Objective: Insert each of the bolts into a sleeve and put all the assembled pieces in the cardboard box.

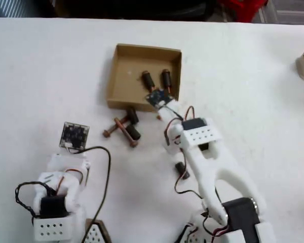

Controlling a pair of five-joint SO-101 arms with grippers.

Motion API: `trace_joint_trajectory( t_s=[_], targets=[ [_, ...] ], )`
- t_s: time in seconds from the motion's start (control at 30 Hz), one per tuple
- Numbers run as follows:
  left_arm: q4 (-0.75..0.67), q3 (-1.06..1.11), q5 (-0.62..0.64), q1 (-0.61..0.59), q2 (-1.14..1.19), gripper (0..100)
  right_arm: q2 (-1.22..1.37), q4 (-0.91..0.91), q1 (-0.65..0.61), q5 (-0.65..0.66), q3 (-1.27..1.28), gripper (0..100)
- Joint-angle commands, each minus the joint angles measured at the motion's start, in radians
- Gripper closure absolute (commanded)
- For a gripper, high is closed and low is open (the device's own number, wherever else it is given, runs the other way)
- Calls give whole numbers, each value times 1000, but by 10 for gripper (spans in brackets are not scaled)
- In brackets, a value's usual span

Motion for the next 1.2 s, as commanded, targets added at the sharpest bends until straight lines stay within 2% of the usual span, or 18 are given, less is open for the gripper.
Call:
trace_joint_trajectory(
  t_s=[0.0,0.2,0.37,0.57,0.7,0.83,0.93,1.17],
  targets=[
    [5,-2,-8,-12,-10,977,-120,54,38,-25,-20,920],
    [5,-2,-8,-12,-10,977,-343,277,36,-25,52,962],
    [5,-2,-8,-12,-10,977,-490,366,36,-25,183,922],
    [5,-2,-8,-12,-10,977,-619,358,36,-25,341,817],
    [5,-2,-8,-12,-10,977,-651,271,35,-32,399,814],
    [5,-2,-8,-12,-10,977,-650,170,-25,-34,485,814],
    [5,-2,-8,-12,-10,977,-650,124,-67,-94,512,814],
    [5,-2,-8,-12,-10,977,-630,88,-71,-126,531,815]
  ],
)
